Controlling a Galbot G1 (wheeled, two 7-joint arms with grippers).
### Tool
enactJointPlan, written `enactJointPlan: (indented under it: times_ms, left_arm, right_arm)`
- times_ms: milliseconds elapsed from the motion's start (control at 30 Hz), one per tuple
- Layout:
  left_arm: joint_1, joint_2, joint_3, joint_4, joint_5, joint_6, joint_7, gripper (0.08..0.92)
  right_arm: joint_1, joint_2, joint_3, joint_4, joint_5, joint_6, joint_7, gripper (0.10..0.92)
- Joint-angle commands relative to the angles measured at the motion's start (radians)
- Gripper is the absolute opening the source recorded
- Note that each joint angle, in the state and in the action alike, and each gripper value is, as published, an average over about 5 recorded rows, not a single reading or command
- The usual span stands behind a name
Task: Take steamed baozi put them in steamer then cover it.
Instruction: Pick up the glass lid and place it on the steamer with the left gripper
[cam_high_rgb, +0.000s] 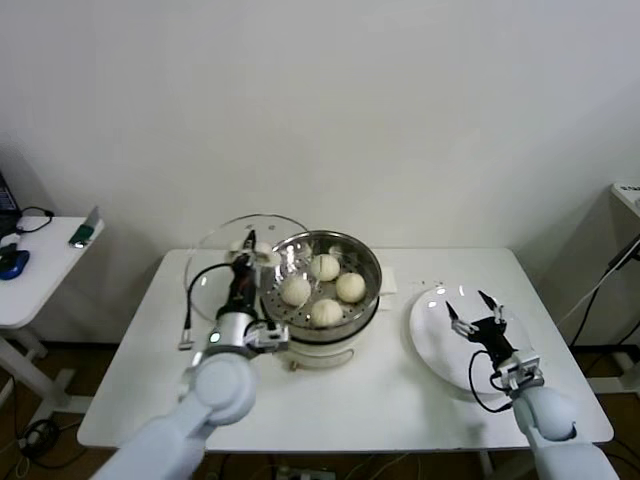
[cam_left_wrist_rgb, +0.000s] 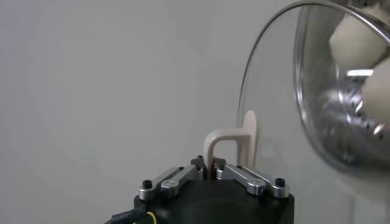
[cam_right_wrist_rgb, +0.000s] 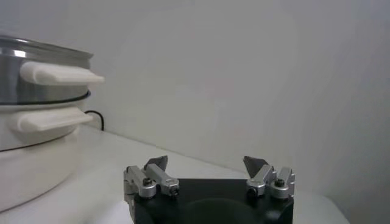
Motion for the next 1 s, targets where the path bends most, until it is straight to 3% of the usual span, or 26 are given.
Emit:
enactJointPlan:
  times_ms: [33,433,1000]
  left_arm:
    - [-0.131,-0.286,0.127,0.2,0.095,0.049,0.053,0.15]
    - [-0.125,-0.377,0.136,0.313,0.087,0.049,0.009,0.15]
    - [-0.155,-0.329,0.147,0.344,0.082,0.049,0.047,0.15]
  right_arm:
    - [0.012,-0.004,0.003,-0.032,-0.011,0.008,-0.007,0.823]
    - [0.009,0.0,0.011,-0.052,-0.028,0.02,-0.014,0.823]
    - [0.012,0.004,0.014,-0.068,-0.042,0.03,-0.022,0.823]
